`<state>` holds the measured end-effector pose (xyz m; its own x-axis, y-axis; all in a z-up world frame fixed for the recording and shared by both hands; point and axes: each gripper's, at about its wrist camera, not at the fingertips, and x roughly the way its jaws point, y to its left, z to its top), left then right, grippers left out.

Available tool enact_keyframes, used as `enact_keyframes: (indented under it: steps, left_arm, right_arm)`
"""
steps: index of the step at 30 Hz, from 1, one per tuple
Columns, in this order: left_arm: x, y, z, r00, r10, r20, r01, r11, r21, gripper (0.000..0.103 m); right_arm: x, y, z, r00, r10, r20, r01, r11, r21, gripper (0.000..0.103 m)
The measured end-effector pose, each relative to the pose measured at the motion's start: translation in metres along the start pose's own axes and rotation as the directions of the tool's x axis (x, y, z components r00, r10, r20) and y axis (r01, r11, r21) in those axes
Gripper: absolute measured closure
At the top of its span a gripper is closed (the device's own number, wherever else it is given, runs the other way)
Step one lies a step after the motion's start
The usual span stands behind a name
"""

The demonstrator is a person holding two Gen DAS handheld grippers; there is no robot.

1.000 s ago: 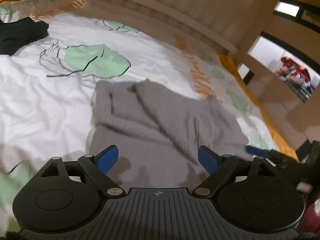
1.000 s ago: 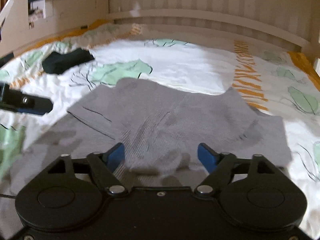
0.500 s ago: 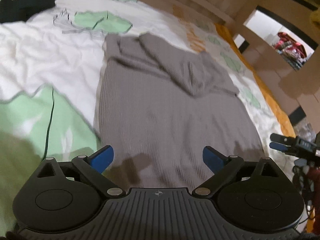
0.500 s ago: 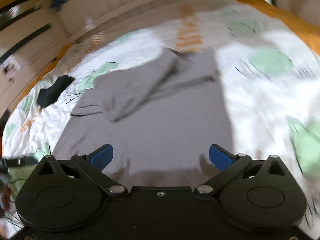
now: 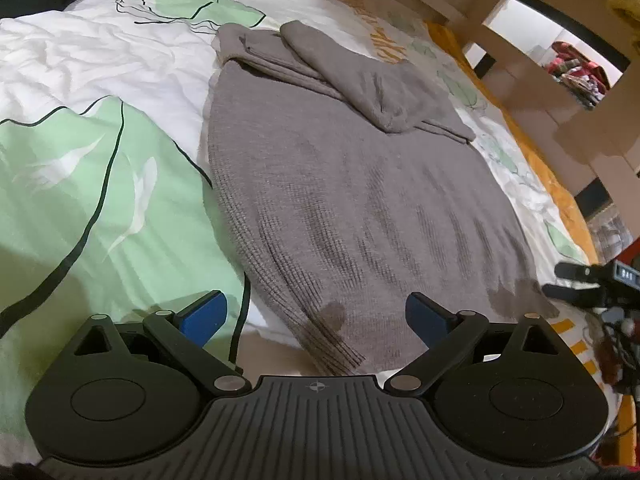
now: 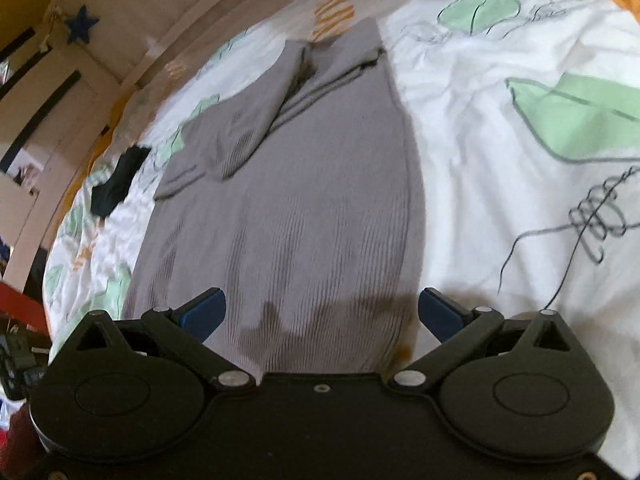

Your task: Fold large clothes

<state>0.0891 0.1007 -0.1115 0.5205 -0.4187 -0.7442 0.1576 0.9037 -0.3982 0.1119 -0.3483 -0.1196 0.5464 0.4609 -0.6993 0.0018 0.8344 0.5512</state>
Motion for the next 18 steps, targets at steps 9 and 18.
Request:
enact_keyframes:
  steps: [9, 18]
  left_arm:
    - [0.009, -0.001, -0.003, 0.999, -0.004, -0.039, 0.004, 1.0, 0.004, 0.006]
    - [0.001, 0.001, -0.008, 0.999, -0.039, 0.001, 0.039, 0.999, -0.027, 0.006]
  right_arm:
    - [0.015, 0.006, -0.009, 0.995, 0.035, -0.098, -0.041, 0.997, -0.059, 0.0]
    - [0.011, 0.0, -0.009, 0.994, 0.067, -0.082, -0.07, 0.997, -0.036, 0.017]
